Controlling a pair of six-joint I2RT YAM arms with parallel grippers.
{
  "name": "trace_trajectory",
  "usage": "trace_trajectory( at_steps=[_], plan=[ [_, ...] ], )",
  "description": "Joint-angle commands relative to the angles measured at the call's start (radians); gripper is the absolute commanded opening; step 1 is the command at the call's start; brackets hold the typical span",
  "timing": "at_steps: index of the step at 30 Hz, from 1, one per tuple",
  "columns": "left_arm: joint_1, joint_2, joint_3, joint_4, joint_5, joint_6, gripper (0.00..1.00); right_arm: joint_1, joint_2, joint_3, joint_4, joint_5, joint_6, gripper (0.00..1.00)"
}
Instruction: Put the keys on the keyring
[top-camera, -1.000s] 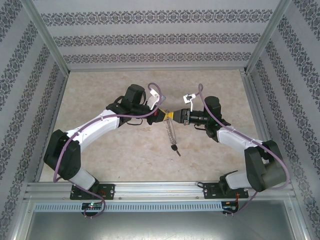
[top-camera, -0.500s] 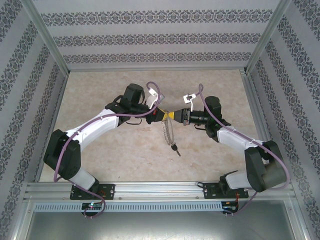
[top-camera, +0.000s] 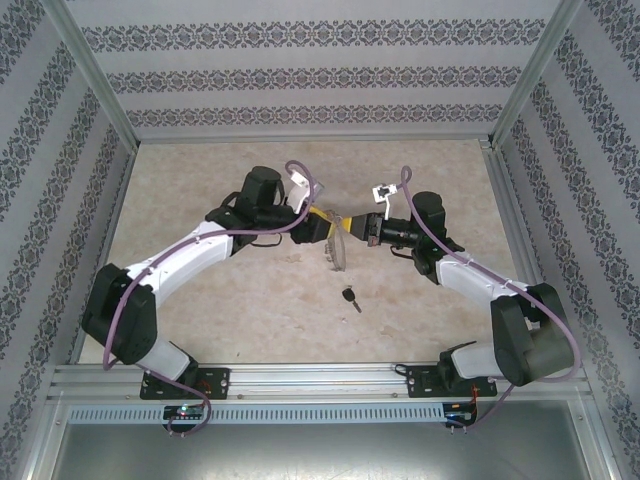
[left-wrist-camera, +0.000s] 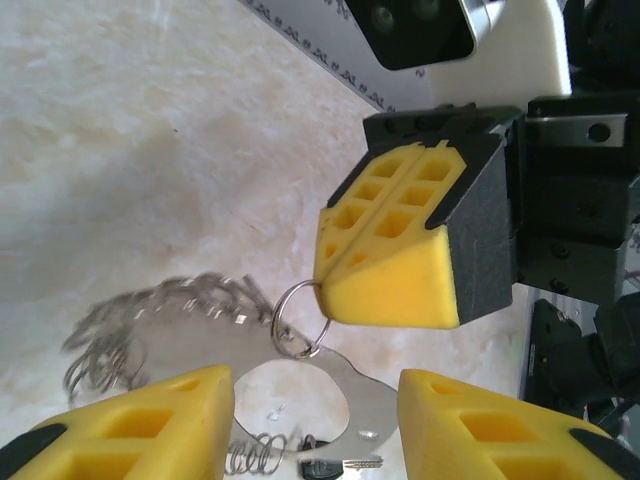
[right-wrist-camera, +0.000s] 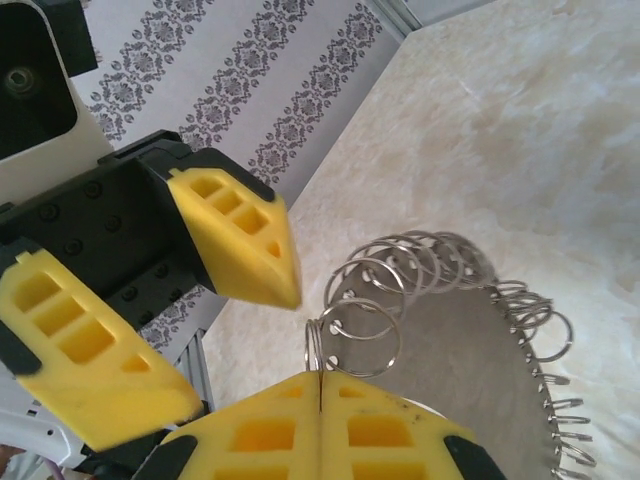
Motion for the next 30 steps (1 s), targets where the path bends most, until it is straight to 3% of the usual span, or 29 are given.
trace_trajectory(
  at_steps=[1,13,30],
  plan=[
    [0.031,-0.048,-0.035,0.117,-0.016,-0.061,0.47,-0.008,-0.021,0.004,0.043,0.011,-0.001,0.00],
    [0.039,-0.006,-0.026,0.144,0.088,-0.095,0.47,-0.008,-0.015,0.005,0.055,0.013,0.006,0.00],
    [0.038,0.082,-0.025,0.241,0.122,-0.173,0.48,0.003,-0.032,0.017,0.053,0.005,0.015,0.00]
  ],
)
